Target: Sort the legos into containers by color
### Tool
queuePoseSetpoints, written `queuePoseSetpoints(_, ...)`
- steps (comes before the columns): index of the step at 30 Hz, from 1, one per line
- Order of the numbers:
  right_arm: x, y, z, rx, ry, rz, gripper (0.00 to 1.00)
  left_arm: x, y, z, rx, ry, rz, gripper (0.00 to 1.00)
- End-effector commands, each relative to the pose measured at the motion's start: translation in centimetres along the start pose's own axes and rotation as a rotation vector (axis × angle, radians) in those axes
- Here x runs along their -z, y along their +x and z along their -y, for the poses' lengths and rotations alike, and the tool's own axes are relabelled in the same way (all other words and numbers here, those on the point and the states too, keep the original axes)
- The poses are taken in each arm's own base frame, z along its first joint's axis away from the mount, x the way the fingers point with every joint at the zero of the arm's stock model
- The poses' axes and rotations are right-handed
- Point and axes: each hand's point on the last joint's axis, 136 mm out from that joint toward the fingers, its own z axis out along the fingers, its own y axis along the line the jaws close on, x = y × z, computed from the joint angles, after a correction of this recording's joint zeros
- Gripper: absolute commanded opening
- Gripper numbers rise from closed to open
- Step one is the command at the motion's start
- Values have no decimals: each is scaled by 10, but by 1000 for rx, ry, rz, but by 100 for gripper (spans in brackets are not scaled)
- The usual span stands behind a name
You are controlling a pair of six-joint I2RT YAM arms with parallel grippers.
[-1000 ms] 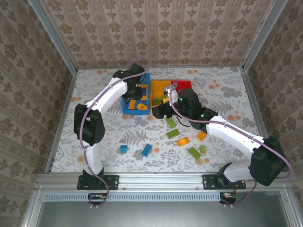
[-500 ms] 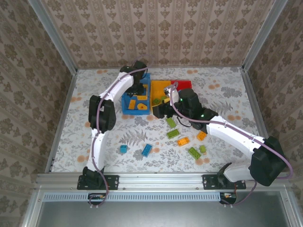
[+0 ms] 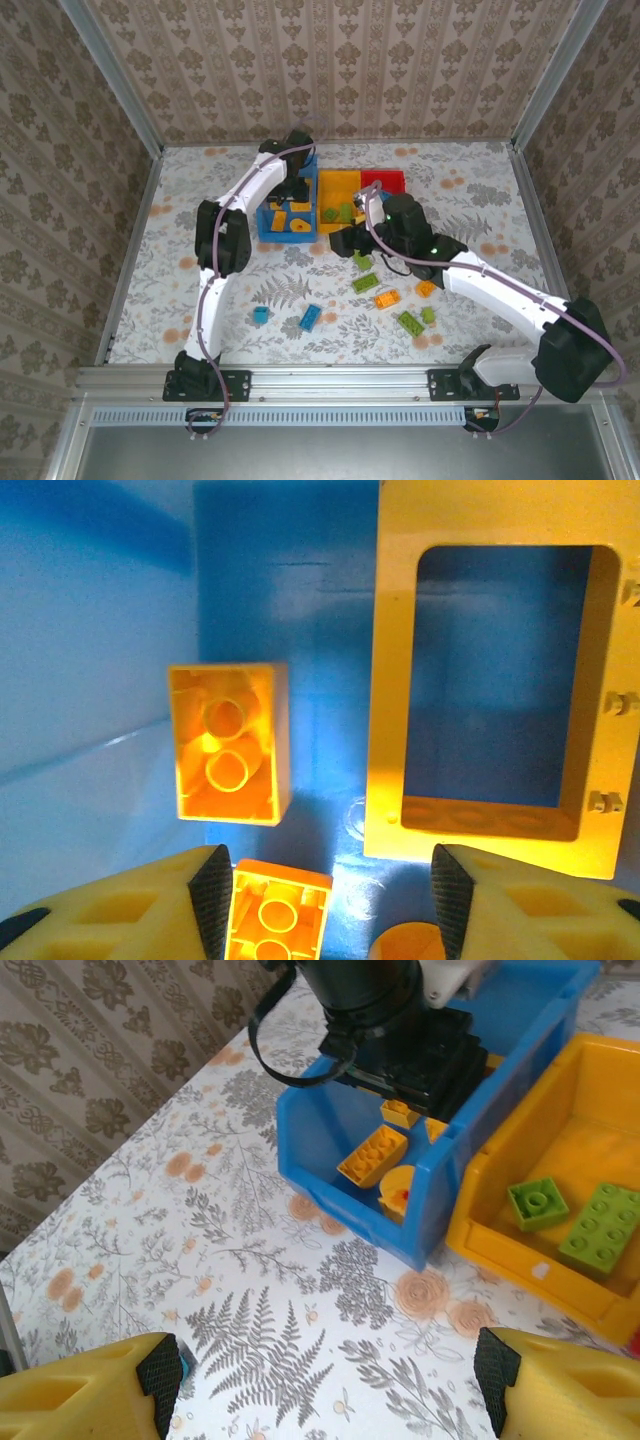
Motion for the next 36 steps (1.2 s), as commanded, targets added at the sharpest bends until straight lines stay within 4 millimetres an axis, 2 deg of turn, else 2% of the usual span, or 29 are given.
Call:
queuePoseSetpoints(1,17,15,17,-2,89,-29,80,42,-11,-11,16,10,64,59)
queuePoseSetpoints(6,34,47,37,-20,201,-128,76,95,-16,-9,41,68,165,63)
queuePoseSetpoints(10,43,68,43,-53,256,-207,73,134,-2,-9,48,127,240,65)
queuePoseSetpoints(12,42,79,31,-8,228,-259,72,155,14,-9,37,185,287,66)
queuePoseSetpoints(16,28,109,-16,198,97,-363,76,181,64,-19,49,275,331,66)
queuePoseSetpoints(19,12,134,-43,222,21,-444,78,185,116,-32,56,317,313,67)
queuePoseSetpoints(22,-5,147,-70,205,-19,-480,79,186,163,-44,57,346,302,67)
queuePoseSetpoints(24,-20,155,-79,130,0,-510,79,188,190,-50,56,370,307,67)
queuePoseSetpoints(28,-40,161,-80,-95,100,-556,77,196,226,-58,35,441,354,67)
queuePoseSetpoints(32,-49,170,-70,-304,278,-625,75,204,253,-69,17,503,383,68)
queuePoseSetpoints(36,-42,197,-61,-549,486,-727,73,213,273,-76,-21,527,373,68)
